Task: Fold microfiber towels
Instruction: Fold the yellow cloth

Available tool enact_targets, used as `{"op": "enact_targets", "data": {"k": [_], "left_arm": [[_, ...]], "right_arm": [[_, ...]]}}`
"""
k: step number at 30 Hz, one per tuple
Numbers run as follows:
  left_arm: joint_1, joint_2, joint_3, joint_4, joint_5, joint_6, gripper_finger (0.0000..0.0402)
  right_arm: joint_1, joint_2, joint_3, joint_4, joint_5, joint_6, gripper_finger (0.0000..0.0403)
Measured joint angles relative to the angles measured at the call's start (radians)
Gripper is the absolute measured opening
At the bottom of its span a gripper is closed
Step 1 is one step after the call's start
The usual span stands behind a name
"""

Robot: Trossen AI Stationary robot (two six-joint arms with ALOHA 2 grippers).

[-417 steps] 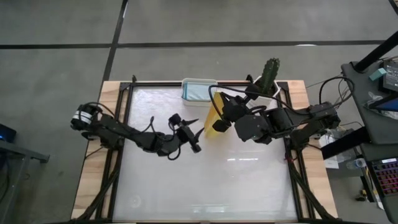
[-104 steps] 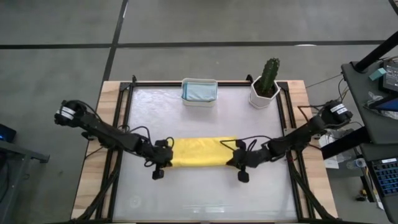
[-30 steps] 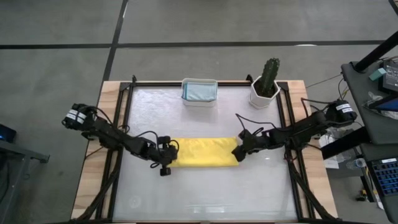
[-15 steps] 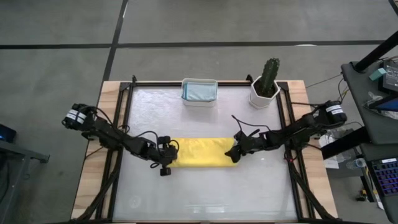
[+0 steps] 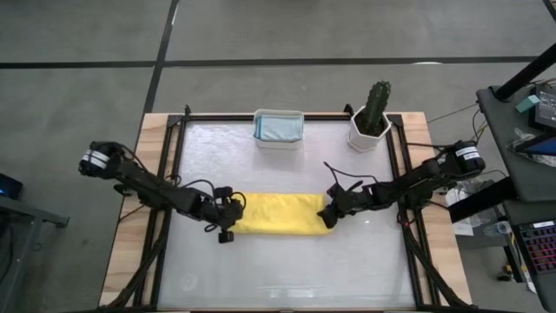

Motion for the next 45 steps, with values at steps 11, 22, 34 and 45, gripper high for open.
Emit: {"op": "enact_targets", "data": {"k": [11,22,34,45], "left_arm": [[0.0,-0.11,-0.056,-0.087,0.0,-0.025,0.0003],[-0.001,-0.085,-0.107,-0.041,0.023,-0.11,0.0003],[0.0,0.094,-0.107,0.258,0.014,-0.1,0.0003],[0.0,0.133,-0.1,0.346,0.016,-0.075,0.0003]], "right_arm": [[0.0,-0.103,0.003,-0.183,0.0,-0.023,0.0009],[-0.002,-0.305,0.232,-0.903,0.077,-0.038,0.0009],[-0.002,-0.171,0.481,-1.03,0.101,-0.07,0.0009],[-0.024,0.143,0.74,-0.945,0.044,-0.181,0.0009]]}}
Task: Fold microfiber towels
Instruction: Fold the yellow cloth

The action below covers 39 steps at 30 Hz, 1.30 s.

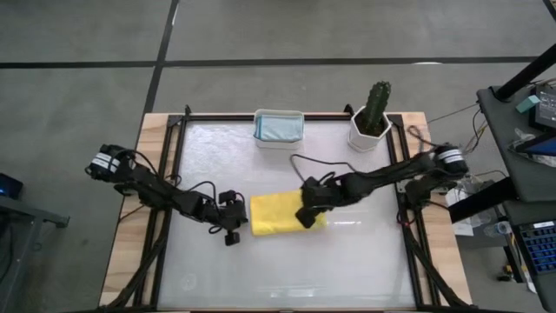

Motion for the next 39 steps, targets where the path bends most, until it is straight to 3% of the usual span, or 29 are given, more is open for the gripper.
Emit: {"op": "enact_targets", "data": {"k": [8,16,25,39], "left_arm": [[0.0,0.001,-0.002,0.016,0.006,0.003,0.0003],[0.0,0.001,-0.004,0.023,0.006,0.003,0.0003],[-0.001,0.002,-0.006,0.033,-0.001,0.005,0.0003],[-0.001,0.002,-0.006,0.034,-0.009,0.005,0.0003]], "right_arm": [[-0.028,0.241,0.243,-0.001,-0.047,-0.11,0.0009],[-0.047,0.383,0.417,-0.013,-0.052,-0.172,0.0009],[-0.051,0.46,0.479,-0.004,-0.051,-0.189,0.0009],[-0.056,0.46,0.479,0.074,-0.051,-0.183,0.0009]]}}
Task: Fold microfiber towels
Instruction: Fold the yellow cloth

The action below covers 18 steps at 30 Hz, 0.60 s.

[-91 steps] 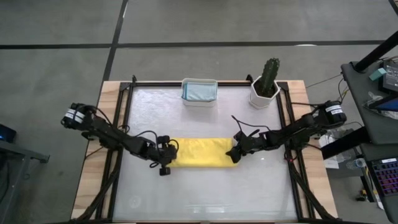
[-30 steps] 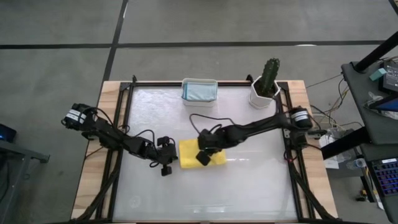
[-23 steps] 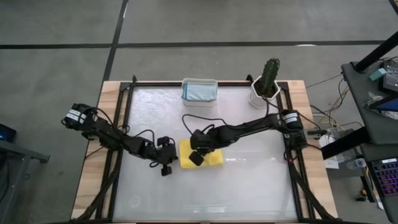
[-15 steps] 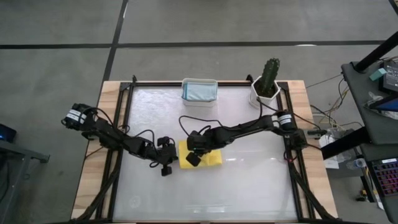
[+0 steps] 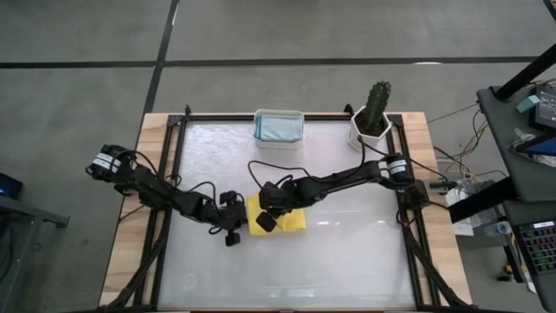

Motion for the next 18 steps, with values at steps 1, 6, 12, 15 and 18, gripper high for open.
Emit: {"op": "enact_targets", "data": {"k": [1,6,12,15,18], "left_arm": [[0.0,0.0,0.0,0.0,0.0,0.0,0.0003],[0.0,0.0,0.0,0.0,-0.001,0.0,0.0003],[0.0,0.0,0.0,0.0,-0.001,0.0,0.0003],[0.0,0.0,0.0,0.0,-0.001,0.0,0.0003],[0.0,0.0,0.0,0.0,-0.001,0.0,0.0003]], "right_arm": [[0.0,0.0,-0.001,0.004,0.001,0.006,0.001],[0.0,0.0,-0.002,0.03,0.007,0.011,0.0039],[-0.002,0.0,-0.002,0.034,0.007,-0.012,0.0102],[-0.002,0.0,0.0,0.045,0.007,-0.014,0.0132],[-0.002,0.0,0.001,0.062,0.006,-0.014,0.0156]]}}
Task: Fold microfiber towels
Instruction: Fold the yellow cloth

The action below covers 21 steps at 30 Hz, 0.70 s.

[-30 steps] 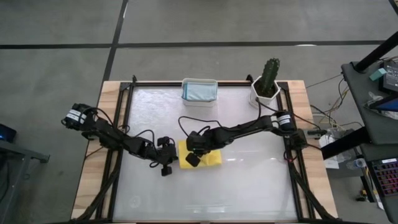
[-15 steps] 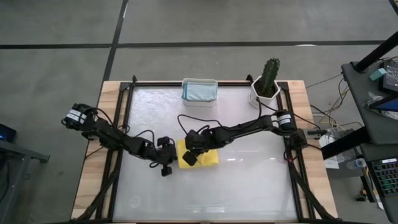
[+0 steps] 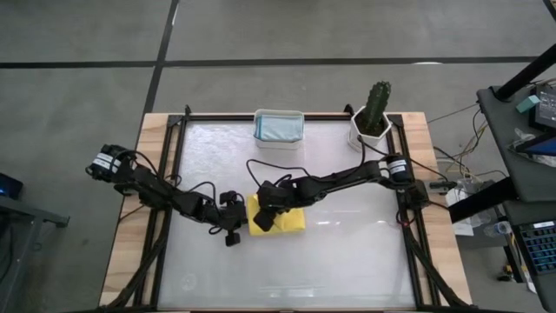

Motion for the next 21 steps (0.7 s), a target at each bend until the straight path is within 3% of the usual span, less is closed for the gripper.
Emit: {"op": "enact_targets", "data": {"k": [7,12,16,21], "left_arm": [[0.0,0.0,0.0,0.0,0.0,0.0,0.0003],[0.001,0.0,0.0,0.0,0.0,0.0,0.0003],[0.001,0.0,0.0,0.0,0.0,0.0,0.0003],[0.001,0.0,0.0,0.0,0.0,0.0,0.0003]], "right_arm": [[0.031,0.0,0.0,0.116,-0.009,-0.008,0.0187],[0.057,-0.005,0.0,0.156,-0.016,-0.123,0.0188],[0.059,-0.056,0.0,0.068,-0.009,-0.172,0.0183],[0.059,-0.12,0.002,-0.136,0.117,-0.175,0.0174]]}}
